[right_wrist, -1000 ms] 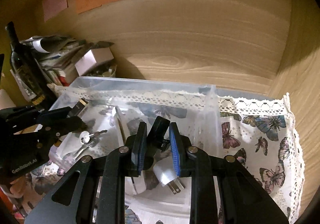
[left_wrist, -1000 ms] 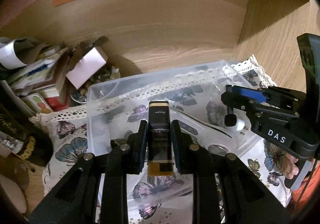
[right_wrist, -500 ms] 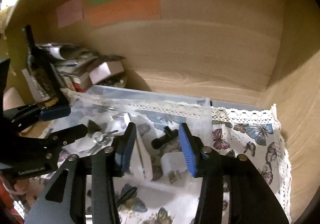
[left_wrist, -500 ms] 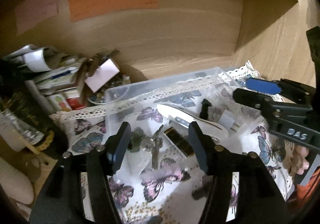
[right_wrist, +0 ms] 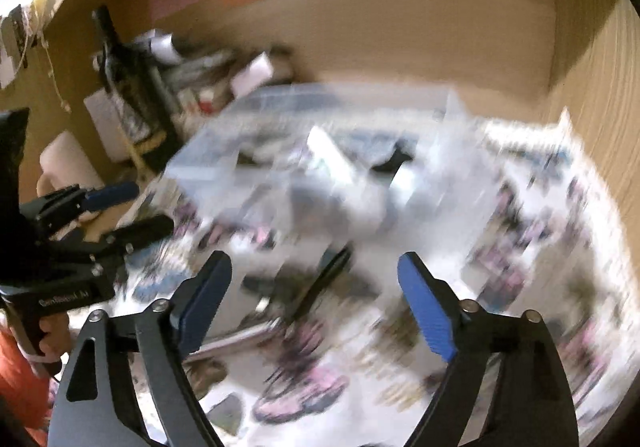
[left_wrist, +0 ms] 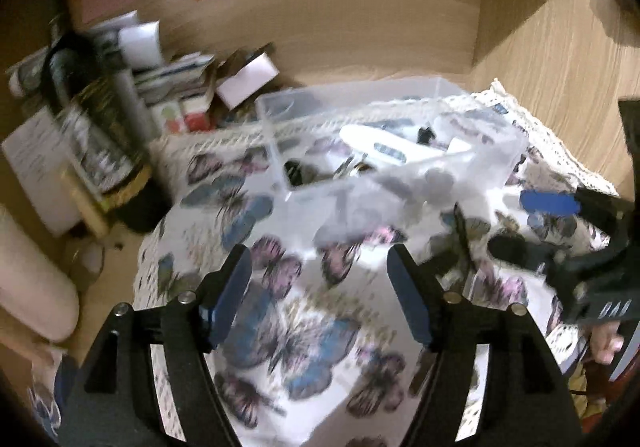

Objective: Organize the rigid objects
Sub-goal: 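Grasp the silver metal cylinder with the right tool while the left tool grasps a black USB dongle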

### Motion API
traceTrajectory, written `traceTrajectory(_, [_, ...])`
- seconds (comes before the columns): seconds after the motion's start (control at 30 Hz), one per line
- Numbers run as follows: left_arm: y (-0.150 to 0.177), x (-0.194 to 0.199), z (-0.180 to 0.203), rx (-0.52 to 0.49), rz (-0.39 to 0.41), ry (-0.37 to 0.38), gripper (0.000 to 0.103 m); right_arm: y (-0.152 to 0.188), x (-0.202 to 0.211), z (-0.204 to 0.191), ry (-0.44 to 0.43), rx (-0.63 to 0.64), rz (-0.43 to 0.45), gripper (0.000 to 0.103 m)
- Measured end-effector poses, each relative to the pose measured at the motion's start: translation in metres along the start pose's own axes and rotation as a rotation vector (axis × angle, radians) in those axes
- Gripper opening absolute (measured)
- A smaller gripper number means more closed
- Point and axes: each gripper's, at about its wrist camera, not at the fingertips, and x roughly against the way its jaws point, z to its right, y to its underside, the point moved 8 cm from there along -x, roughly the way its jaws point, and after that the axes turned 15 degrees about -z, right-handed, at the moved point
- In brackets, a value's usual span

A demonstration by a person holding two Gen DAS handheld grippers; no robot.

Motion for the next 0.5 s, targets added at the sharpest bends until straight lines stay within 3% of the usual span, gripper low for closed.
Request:
traceTrajectory(0.3, [0.037, 0.002, -0.024, 0.058, -0.013, -0.009, 0.070, 0.032, -0.038, -0.043, 0.036, 0.025, -0.098, 0.083])
traceTrajectory(0.37, [0.039, 0.002, -0.024, 0.055, -0.013, -0.006, 0.070, 0.036, -0.038, -0.044, 0.092, 0.061, -0.084, 0.074])
traceTrajectory(0.43, [0.040, 0.002, -0.021, 0.045, -0.013, -0.002, 0.070, 0.040, -0.034, -0.039, 0.129, 0.083, -0.075, 0.053])
traceTrajectory(0.5, [0.039, 0.002, -0.014, 0.029, -0.012, 0.013, 0.070, 0.044, -0.028, -0.030, 0.114, 0.082, -0.072, 0.039])
